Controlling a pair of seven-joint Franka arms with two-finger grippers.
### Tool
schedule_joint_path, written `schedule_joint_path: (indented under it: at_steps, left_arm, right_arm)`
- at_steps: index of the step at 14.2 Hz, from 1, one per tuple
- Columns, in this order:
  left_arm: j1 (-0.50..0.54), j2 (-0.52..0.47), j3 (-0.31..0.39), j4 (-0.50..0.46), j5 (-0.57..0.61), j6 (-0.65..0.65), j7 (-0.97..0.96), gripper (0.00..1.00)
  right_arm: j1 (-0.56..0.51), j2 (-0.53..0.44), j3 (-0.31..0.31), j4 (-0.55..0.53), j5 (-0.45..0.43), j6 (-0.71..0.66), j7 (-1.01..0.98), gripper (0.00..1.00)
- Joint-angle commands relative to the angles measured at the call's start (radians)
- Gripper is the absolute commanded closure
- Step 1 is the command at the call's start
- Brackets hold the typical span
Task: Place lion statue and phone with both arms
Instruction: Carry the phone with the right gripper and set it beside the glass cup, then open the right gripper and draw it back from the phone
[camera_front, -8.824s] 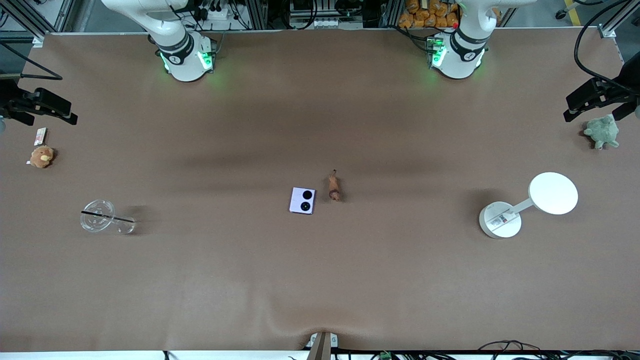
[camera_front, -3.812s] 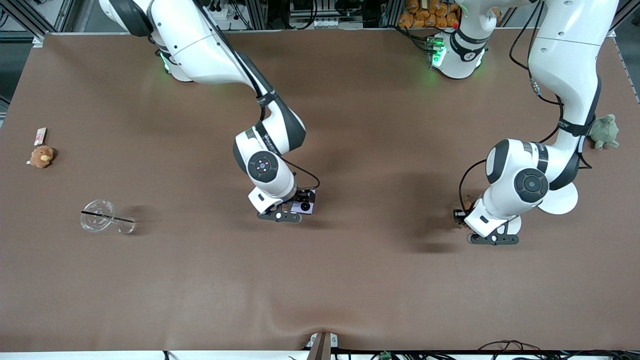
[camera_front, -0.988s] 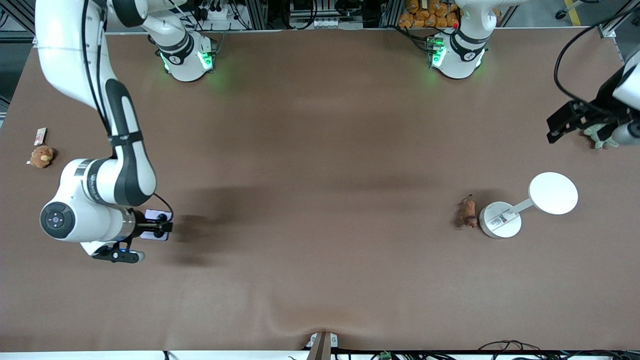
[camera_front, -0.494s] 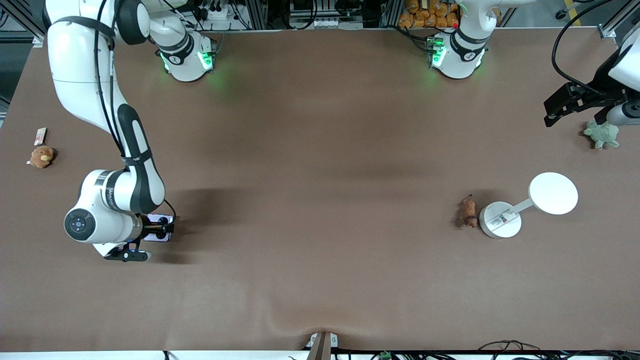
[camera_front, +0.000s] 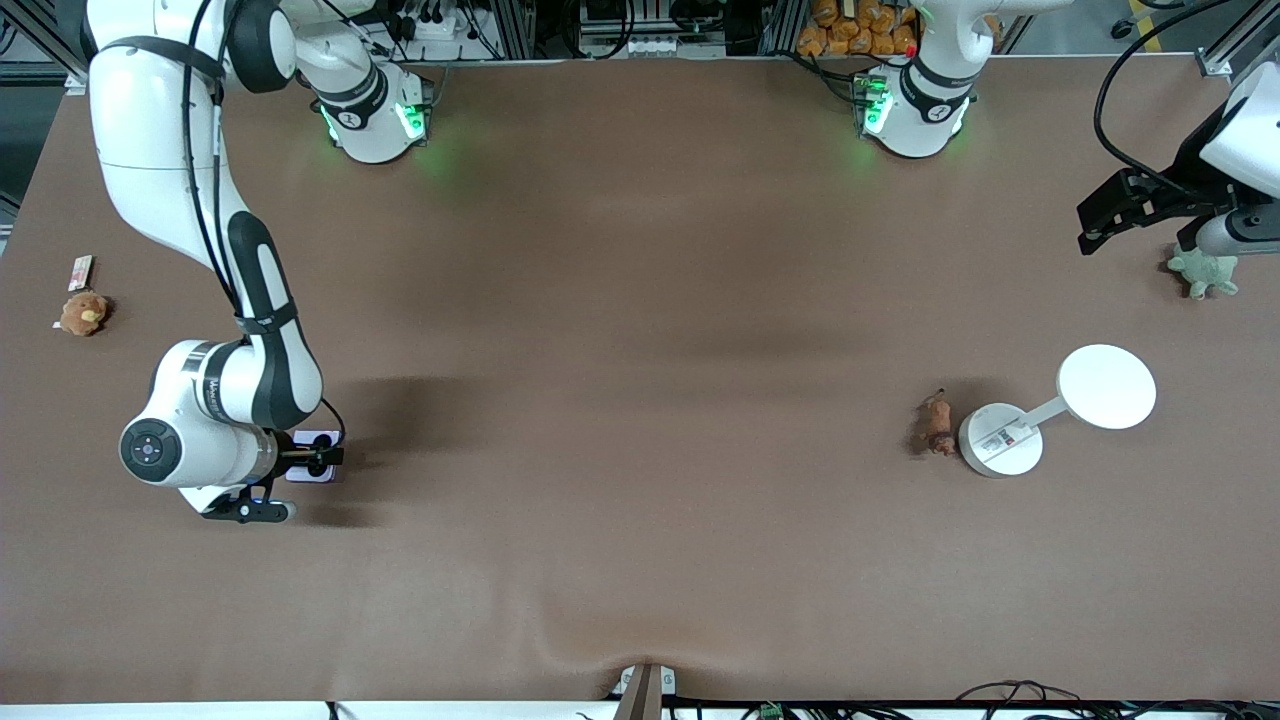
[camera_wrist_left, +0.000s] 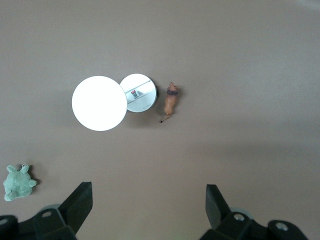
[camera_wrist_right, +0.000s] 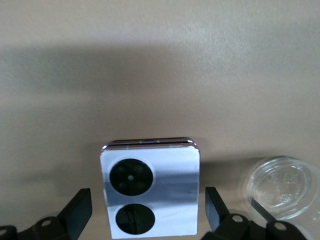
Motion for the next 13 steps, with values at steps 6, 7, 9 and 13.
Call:
schedule_joint_path:
  at_steps: [6,7,9,13]
  left_arm:
    - [0.003,-0.01,0.007,-0.013,-0.017,0.007,0.015,0.0]
    - [0.003,-0.009,0.007,-0.015,-0.017,0.007,0.01,0.0]
    - [0.003,-0.009,0.007,-0.018,-0.019,0.007,0.012,0.0]
    - [0.003,-0.021,0.007,-0.038,-0.019,0.007,0.007,0.0]
  right_arm:
    - [0.0,-0.304,0.011,0.066,-0.016,-0.21,-0.071,0.0]
    - [-0.003,-0.368,0.011,0.066,-0.019,-0.241,-0.107,0.0]
    - [0.005,-0.486,0.009,0.064,-0.072,-0.334,-0.113,0.0]
    - [-0.024,-0.651,0.058,0.032,-0.13,-0.507,-0.089,0.0]
